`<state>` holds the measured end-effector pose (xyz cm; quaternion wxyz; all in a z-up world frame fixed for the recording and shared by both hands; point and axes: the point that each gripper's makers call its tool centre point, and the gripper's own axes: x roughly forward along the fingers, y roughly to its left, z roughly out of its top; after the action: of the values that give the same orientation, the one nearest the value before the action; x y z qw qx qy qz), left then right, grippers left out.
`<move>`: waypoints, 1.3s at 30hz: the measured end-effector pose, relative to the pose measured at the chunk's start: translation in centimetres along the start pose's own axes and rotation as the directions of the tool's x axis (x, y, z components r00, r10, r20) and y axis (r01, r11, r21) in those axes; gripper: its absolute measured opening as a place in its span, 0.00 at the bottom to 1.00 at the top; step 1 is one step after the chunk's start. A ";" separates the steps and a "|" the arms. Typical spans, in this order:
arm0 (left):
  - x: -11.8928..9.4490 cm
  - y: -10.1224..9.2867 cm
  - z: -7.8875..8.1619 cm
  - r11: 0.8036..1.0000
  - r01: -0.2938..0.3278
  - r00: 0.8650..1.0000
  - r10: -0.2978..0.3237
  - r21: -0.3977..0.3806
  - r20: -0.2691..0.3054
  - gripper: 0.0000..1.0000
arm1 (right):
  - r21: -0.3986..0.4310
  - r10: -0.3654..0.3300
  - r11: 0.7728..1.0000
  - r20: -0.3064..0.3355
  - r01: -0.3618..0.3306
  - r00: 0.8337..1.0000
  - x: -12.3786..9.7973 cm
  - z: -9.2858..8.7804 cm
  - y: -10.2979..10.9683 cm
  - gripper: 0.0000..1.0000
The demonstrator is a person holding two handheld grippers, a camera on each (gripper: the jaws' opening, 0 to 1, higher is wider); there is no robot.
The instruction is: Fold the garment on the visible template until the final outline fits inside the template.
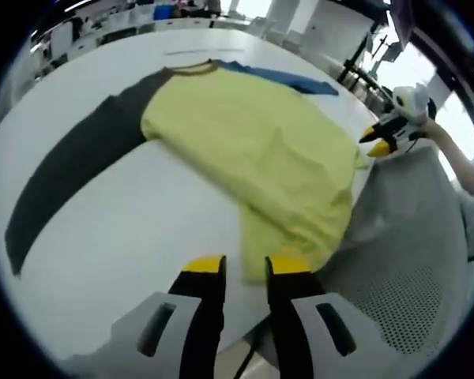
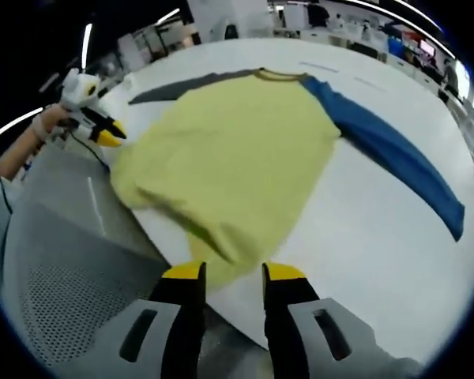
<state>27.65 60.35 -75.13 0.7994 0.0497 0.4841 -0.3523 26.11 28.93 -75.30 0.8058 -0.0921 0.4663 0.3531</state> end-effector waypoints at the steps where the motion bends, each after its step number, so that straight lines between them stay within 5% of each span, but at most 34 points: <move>1: 0.0 0.0 0.0 1.000 -0.002 1.000 0.002 0.001 0.000 0.16 | 0.002 -0.003 1.000 0.002 0.003 1.000 0.0 0.0 -0.1 0.28; 7: 0.6 0.1 0.3 1.000 0.005 1.000 -0.006 -0.010 -0.005 0.15 | 0.014 -0.009 1.000 -0.001 0.009 1.000 0.3 0.3 -0.5 0.28; 18: 0.7 0.1 -0.8 1.000 0.014 0.999 -0.014 -0.028 -0.032 0.13 | -0.021 0.037 0.999 -0.104 -0.039 0.994 0.7 -1.8 1.2 0.26; 39: 0.8 0.0 -1.1 0.997 0.046 0.997 -0.049 -0.056 -0.056 0.02 | -0.008 0.040 0.999 -0.127 -0.042 0.991 1.4 -1.8 2.1 0.13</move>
<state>27.05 60.36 -76.40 0.7775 0.0263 0.5175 -0.3563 23.99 30.29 -77.02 0.7667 -0.1092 0.5163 0.3656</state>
